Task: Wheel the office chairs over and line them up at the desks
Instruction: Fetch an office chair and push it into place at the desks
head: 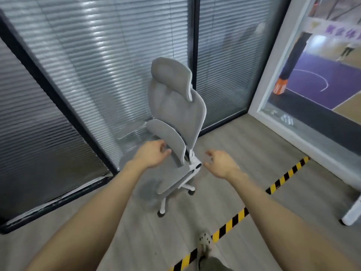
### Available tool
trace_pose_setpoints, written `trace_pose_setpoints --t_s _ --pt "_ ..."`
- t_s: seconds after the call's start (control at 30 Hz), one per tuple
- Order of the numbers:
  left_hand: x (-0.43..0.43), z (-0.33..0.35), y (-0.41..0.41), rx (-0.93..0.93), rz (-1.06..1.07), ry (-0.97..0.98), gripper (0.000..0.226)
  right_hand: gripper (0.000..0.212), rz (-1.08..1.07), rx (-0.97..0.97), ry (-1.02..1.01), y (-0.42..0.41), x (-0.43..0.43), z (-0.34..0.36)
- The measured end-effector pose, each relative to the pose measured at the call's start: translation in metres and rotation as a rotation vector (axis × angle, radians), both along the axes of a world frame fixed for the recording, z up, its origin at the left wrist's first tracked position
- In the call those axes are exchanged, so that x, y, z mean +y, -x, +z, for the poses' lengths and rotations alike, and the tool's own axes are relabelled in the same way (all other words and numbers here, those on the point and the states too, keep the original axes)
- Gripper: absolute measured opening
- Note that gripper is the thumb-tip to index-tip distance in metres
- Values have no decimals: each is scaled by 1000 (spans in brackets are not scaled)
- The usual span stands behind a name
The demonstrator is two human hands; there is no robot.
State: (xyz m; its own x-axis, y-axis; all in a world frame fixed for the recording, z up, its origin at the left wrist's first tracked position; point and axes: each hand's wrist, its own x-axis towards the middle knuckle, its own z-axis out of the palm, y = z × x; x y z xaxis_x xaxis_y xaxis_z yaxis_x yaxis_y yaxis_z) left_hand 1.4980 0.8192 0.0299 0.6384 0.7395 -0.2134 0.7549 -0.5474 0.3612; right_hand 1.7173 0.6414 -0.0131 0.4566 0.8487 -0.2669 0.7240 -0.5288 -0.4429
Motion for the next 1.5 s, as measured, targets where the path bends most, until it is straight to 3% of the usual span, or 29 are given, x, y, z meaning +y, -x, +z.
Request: trace_pose_setpoints --t_s 0.3,0.5,0.67,0.8,1.0,1.37,1.5 --pt "113 27 -161 -212 93 82 66 65 -156 11 -273 -116 190 0" --pt "155 34 -210 -251 118 10 71 44 -270 197 -133 -157 250 -31" --pt "179 37 -229 -324 114 56 77 37 -302 155 -89 -155 248 -49" --pt "185 34 -237 -313 106 65 95 39 -360 131 -94 -125 230 -54" --pt "183 28 -210 -310 -52 -61 68 39 -524 91 -132 -59 199 -66" --pt "116 37 -103 -300 -510 28 68 25 -903 145 -210 129 113 -64" --pt "76 36 -66 -314 -647 7 61 30 -1063 174 -270 205 82 -60"
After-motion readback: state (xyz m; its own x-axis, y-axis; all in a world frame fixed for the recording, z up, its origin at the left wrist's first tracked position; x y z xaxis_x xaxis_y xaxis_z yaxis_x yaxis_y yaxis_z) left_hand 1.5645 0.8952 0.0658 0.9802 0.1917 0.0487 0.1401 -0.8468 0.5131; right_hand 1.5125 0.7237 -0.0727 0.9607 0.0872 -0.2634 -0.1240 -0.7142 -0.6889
